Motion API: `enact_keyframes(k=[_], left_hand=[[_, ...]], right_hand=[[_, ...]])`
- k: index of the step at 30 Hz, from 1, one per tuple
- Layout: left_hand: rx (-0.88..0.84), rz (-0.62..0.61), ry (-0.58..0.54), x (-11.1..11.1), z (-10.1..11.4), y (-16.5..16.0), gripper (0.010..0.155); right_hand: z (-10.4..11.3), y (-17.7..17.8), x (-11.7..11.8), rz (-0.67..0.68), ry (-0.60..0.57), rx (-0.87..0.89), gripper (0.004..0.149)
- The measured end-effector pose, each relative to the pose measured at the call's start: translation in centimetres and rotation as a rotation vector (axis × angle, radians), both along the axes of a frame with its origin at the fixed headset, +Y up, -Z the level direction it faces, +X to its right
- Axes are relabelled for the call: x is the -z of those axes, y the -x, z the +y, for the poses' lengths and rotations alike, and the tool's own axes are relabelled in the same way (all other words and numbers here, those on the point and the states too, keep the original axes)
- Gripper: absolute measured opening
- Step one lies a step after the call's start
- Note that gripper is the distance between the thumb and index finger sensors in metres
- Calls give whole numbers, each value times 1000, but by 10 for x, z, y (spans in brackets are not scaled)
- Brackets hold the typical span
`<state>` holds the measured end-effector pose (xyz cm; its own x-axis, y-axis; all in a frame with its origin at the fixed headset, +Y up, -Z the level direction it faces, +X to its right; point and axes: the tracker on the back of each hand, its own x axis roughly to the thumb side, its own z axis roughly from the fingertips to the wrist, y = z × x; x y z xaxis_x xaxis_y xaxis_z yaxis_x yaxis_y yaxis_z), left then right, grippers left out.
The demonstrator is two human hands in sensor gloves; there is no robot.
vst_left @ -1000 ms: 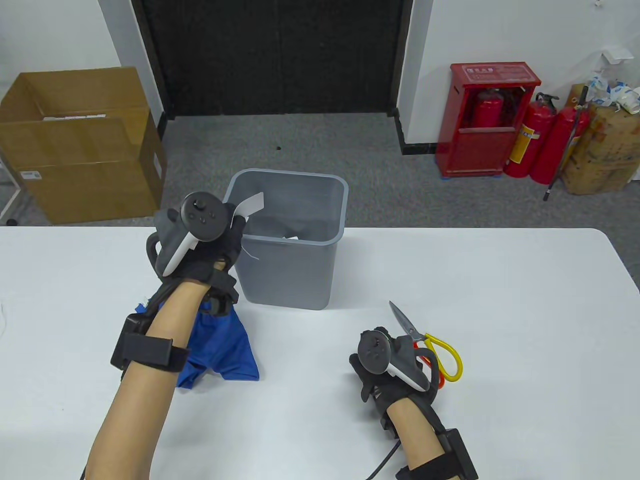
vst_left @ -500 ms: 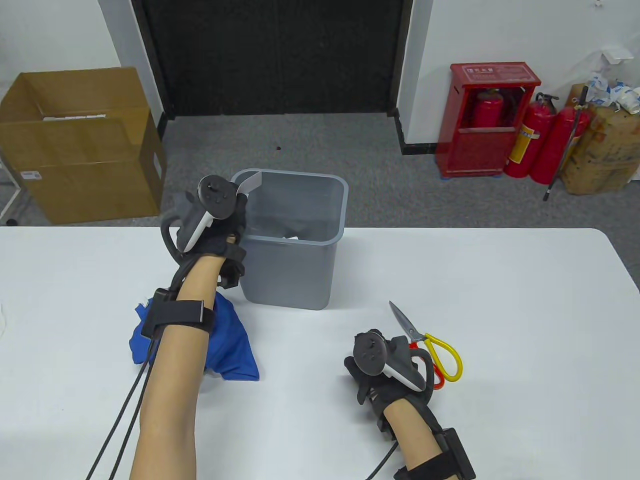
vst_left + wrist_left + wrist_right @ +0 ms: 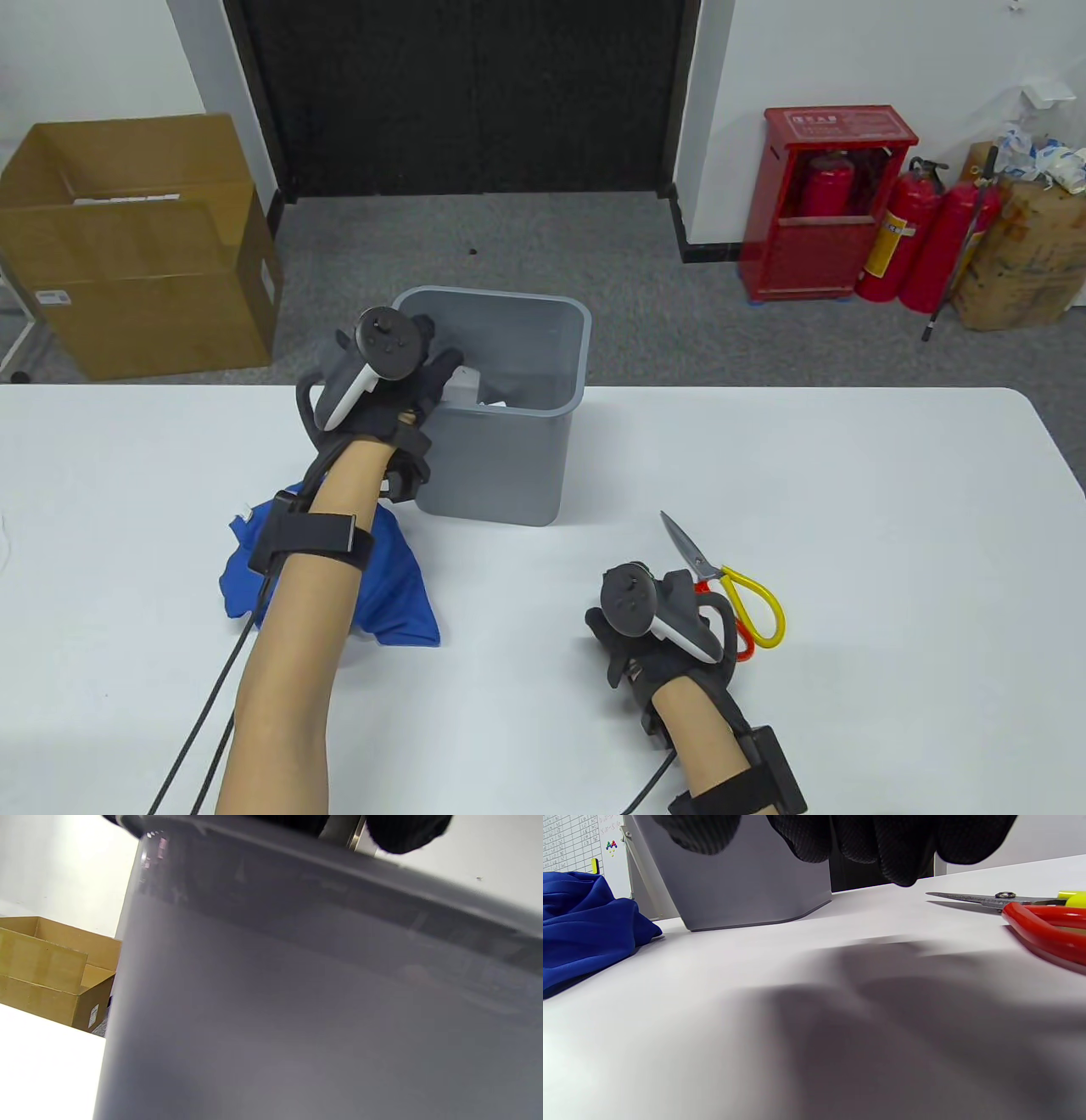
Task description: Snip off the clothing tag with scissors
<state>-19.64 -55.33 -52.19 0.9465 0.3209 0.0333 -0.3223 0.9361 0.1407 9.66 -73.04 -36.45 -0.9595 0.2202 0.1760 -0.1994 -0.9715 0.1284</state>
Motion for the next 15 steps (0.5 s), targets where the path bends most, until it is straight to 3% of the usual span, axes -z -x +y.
enact_keyframes(k=[7,15], left_hand=[[39,-71,-98,-26,18,5,72],[229,-169,-255,-102,16,22,79]], right_hand=[[-1,0,1,5,-2,-15,69],[3,4,-1,22,-34,-34,72]])
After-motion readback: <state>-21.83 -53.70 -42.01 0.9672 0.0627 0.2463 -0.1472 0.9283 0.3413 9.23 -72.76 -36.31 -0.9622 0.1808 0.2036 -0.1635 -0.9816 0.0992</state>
